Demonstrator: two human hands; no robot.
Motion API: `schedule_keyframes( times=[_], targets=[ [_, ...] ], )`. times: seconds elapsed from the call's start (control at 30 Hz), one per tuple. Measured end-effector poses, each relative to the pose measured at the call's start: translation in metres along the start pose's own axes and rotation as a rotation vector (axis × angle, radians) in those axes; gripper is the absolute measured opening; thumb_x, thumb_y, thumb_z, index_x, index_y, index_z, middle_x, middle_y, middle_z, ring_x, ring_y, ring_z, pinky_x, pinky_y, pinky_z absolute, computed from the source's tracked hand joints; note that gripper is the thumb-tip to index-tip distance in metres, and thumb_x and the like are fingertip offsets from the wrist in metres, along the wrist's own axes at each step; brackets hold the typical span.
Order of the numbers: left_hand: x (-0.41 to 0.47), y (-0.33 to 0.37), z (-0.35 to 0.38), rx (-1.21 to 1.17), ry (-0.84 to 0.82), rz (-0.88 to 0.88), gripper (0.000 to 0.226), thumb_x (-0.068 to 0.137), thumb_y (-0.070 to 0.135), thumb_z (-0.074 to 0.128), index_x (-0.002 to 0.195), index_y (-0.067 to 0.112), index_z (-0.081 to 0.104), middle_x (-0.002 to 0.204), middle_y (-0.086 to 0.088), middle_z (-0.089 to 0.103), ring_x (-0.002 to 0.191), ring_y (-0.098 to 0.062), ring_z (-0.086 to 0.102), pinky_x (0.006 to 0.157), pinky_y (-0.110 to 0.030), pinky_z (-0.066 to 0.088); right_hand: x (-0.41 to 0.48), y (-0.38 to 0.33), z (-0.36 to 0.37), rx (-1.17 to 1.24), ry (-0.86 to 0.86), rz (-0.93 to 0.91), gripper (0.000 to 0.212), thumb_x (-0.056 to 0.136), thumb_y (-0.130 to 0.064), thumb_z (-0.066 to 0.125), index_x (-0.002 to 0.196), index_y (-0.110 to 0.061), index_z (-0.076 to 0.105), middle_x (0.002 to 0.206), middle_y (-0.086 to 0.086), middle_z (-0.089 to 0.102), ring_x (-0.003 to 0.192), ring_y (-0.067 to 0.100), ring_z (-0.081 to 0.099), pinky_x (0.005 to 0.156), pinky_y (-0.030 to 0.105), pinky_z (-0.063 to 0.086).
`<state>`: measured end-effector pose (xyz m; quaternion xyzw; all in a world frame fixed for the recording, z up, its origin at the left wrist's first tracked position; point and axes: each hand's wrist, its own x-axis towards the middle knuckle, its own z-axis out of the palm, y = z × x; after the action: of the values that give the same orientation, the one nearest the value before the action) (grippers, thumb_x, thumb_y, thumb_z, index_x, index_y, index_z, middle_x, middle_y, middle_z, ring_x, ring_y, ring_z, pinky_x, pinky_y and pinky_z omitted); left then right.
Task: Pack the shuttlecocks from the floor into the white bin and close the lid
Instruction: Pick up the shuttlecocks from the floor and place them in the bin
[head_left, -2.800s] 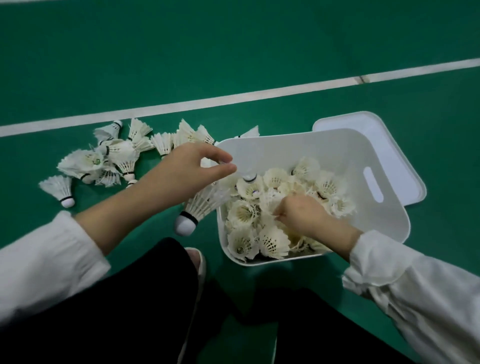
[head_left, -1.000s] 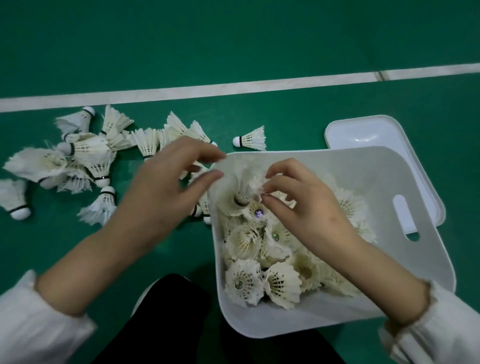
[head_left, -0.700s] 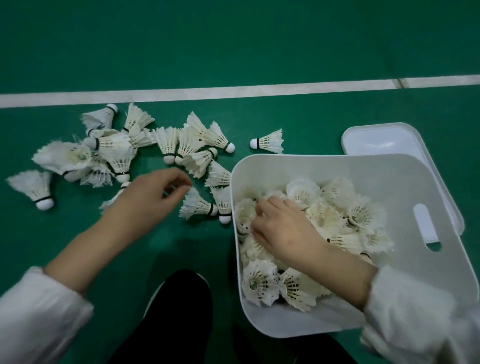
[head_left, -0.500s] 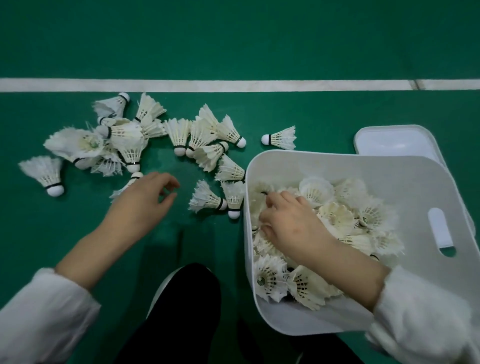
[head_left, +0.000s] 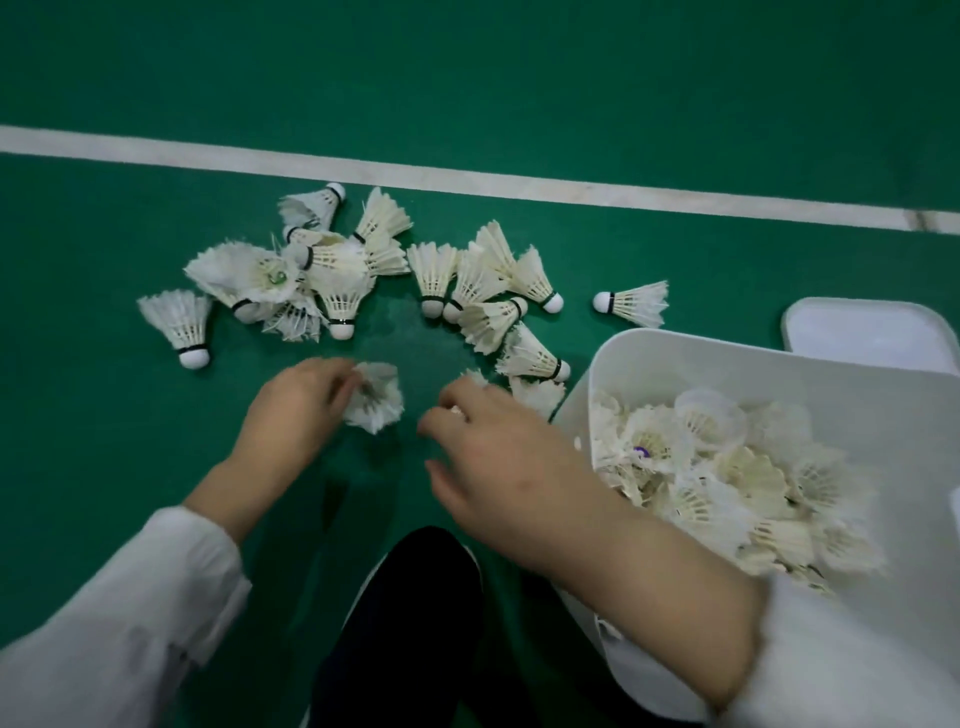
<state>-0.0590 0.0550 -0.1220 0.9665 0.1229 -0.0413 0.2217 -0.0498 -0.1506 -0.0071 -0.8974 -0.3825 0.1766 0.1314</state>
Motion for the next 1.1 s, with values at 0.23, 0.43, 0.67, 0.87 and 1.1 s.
schedule_keyframes(
  times=[0.23, 0.43, 0.67, 0.87, 1.1],
  targets=[
    [-0.012, 0.044, 0.000, -0.463, -0.229, -0.001, 0.032, 0.091, 0.031, 0.056, 0.064, 0.013, 0.054, 0.056, -0.003, 0.057, 0.051, -0.011, 0.056, 0.055, -0.027, 0.043, 0.025, 0.008, 0.036, -0.189, -0.158, 0.072, 0.041, 0.088, 0.000, 0.041, 0.129, -0.002, 0.041, 0.137, 0.016, 0.036, 0.112, 0.033, 0.045, 0.085, 0.042, 0.046],
    [-0.015, 0.059, 0.035, -0.469, -0.122, -0.017, 0.042, 0.093, 0.045, 0.039, 0.107, 0.010, 0.058, 0.104, -0.008, 0.060, 0.095, -0.020, 0.055, 0.086, -0.029, 0.038, 0.030, 0.048, 0.004, -0.228, 0.209, 0.218, 0.024, 0.051, -0.006, 0.083, 0.064, -0.012, 0.063, 0.065, 0.004, 0.063, 0.062, 0.026, 0.060, 0.055, 0.027, 0.044],
    [-0.004, 0.075, 0.066, -0.464, -0.165, -0.035, 0.018, 0.090, 0.025, 0.057, 0.084, 0.010, 0.066, 0.085, -0.007, 0.067, 0.079, -0.020, 0.060, 0.075, -0.035, 0.048, 0.031, 0.073, 0.002, -0.222, 0.281, 0.375, 0.024, 0.094, -0.025, 0.042, 0.094, -0.016, 0.064, 0.097, 0.001, 0.066, 0.092, 0.025, 0.056, 0.092, 0.037, 0.017],
    [0.005, 0.050, 0.036, -0.621, -0.193, -0.135, 0.024, 0.097, 0.025, 0.042, 0.074, 0.019, 0.045, 0.068, 0.002, 0.051, 0.054, -0.016, 0.054, 0.052, -0.033, 0.044, 0.035, 0.074, 0.012, -0.223, 0.420, 0.415, 0.015, 0.085, -0.021, 0.057, 0.076, -0.015, 0.067, 0.074, 0.001, 0.068, 0.068, 0.025, 0.057, 0.073, 0.034, 0.019],
    [0.066, 0.022, -0.013, 0.161, 0.067, -0.009, 0.032, 0.094, 0.031, 0.045, 0.121, 0.013, 0.046, 0.111, -0.007, 0.056, 0.072, -0.020, 0.059, 0.047, -0.029, 0.041, 0.035, 0.075, 0.013, -0.207, 0.446, 0.402, 0.013, 0.079, -0.020, 0.063, 0.067, -0.017, 0.065, 0.064, -0.002, 0.065, 0.059, 0.023, 0.056, 0.069, 0.033, 0.019]
  ],
)
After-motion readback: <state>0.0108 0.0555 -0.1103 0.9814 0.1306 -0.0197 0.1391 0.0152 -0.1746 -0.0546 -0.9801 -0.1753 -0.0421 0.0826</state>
